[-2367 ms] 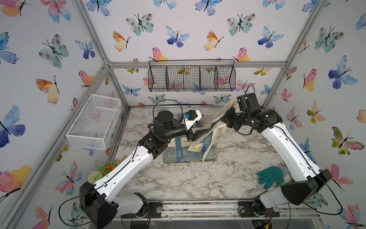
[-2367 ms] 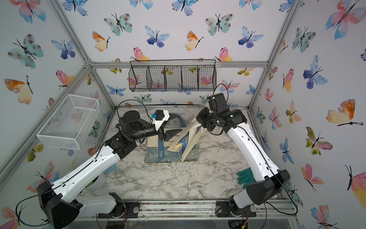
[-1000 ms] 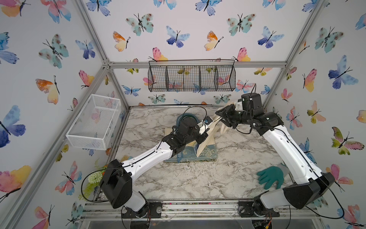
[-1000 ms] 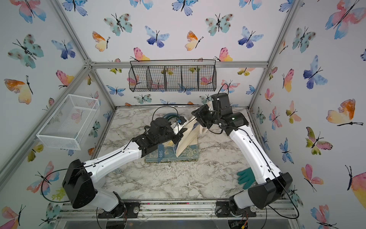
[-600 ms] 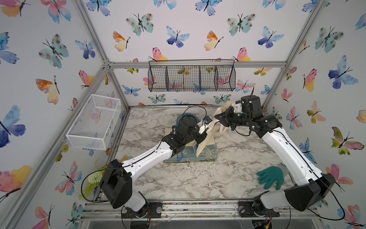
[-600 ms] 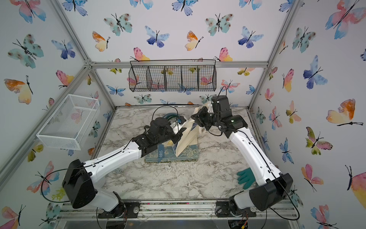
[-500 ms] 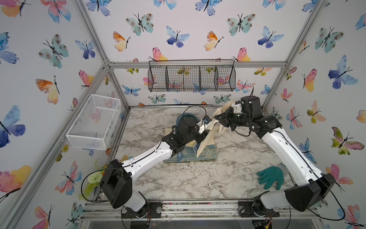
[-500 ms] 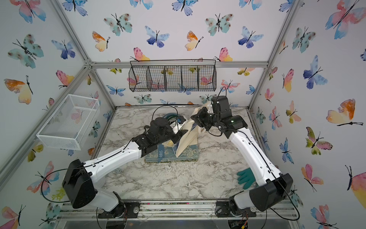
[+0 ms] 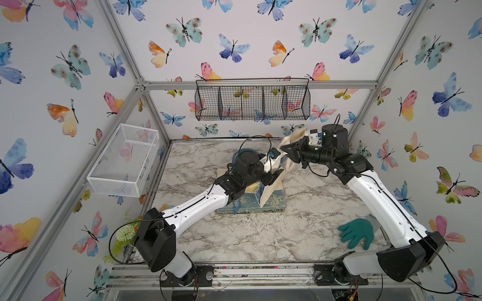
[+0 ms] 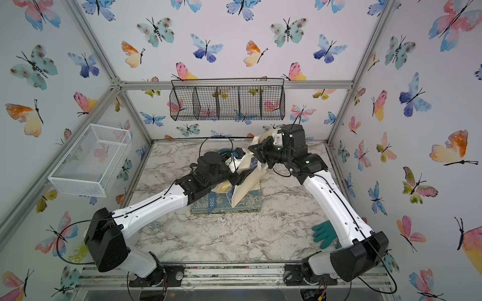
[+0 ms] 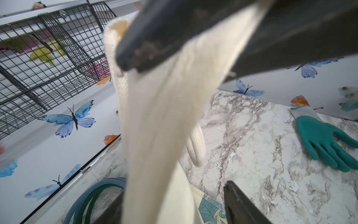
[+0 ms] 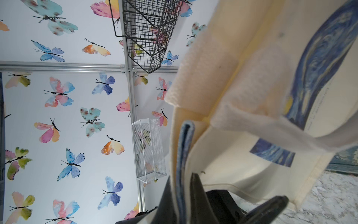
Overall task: Put away the canvas bag
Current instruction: Press the canvas bag.
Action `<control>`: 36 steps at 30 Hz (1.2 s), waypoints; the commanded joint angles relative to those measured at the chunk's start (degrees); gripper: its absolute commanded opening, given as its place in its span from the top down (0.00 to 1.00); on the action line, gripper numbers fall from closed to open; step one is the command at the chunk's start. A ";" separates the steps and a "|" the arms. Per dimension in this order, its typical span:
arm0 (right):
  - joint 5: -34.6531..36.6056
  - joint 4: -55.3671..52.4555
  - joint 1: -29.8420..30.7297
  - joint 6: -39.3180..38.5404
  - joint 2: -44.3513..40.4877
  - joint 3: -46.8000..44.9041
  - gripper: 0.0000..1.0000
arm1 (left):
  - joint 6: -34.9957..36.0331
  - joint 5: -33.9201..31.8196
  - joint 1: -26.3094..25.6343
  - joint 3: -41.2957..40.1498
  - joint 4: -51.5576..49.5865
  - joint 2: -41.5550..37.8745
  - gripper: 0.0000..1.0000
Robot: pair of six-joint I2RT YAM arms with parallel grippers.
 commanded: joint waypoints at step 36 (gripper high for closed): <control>-8.21 3.90 -0.13 -3.21 -2.31 -4.44 0.51 | 9.04 -12.22 0.30 -0.55 -2.31 -2.49 1.00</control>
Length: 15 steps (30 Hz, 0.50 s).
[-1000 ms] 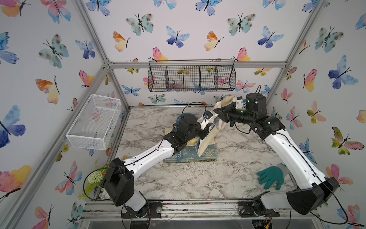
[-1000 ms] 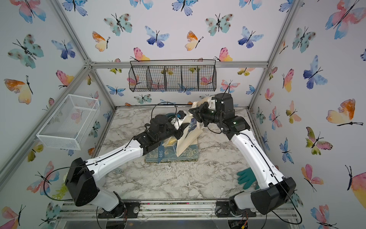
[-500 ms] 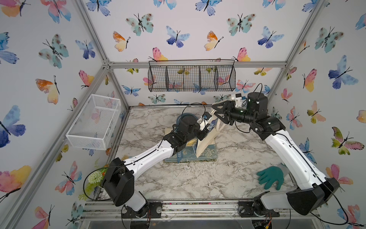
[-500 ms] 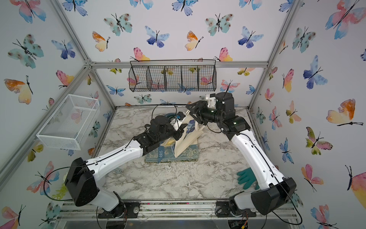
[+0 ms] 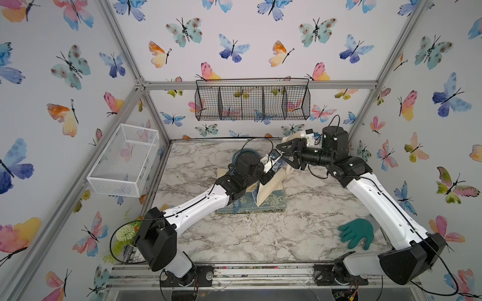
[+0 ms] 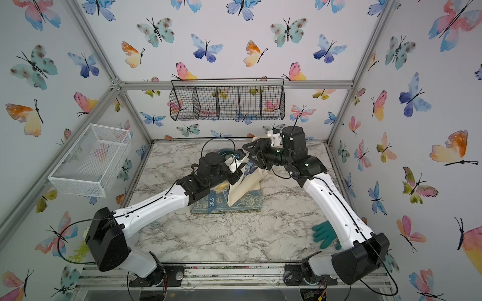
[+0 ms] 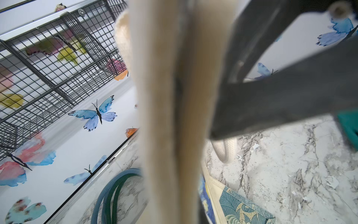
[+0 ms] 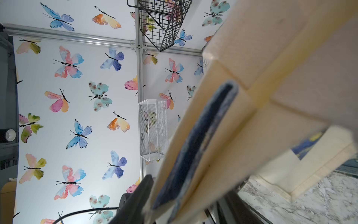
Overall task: Put away the canvas bag
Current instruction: Press the canvas bag.
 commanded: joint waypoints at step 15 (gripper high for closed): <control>-2.89 8.77 -1.04 3.28 -2.08 0.90 0.98 | 0.59 0.59 1.05 -0.89 1.32 -2.83 0.31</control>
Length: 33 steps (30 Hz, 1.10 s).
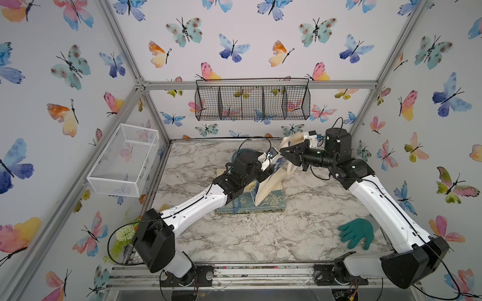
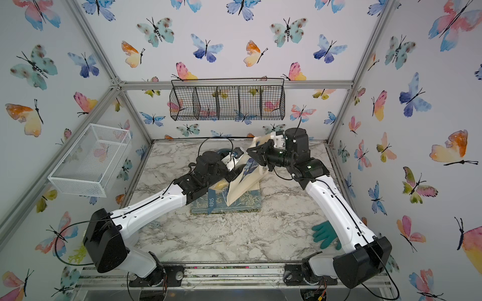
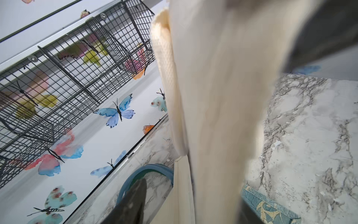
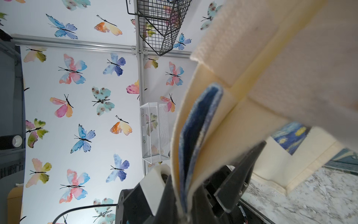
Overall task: Put away the canvas bag
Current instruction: Press the canvas bag.
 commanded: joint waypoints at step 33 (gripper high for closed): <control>1.27 9.81 -2.78 0.01 5.82 21.09 0.98 | -11.14 9.73 0.72 -10.72 4.61 -1.57 0.79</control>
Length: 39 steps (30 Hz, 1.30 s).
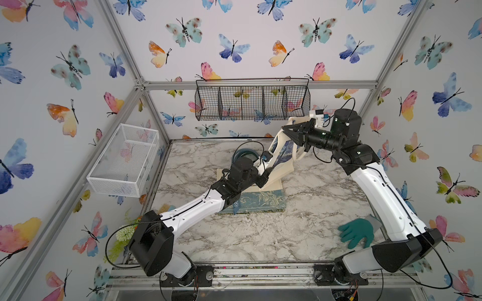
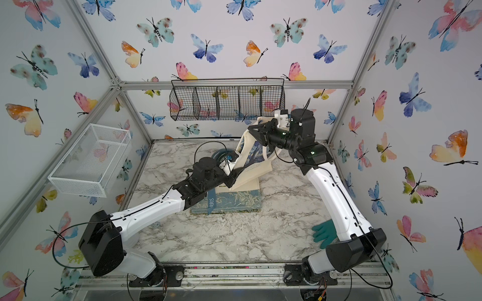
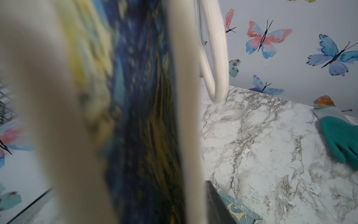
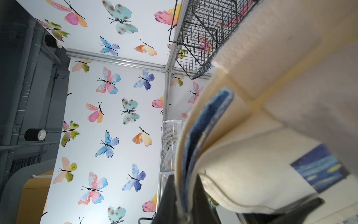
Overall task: Put away the canvas bag
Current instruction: Press the canvas bag.
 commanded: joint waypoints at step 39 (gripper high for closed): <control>8.20 -3.49 -0.97 -12.85 1.15 -6.82 0.98 | -12.53 37.78 0.72 -0.78 -0.67 -7.02 1.00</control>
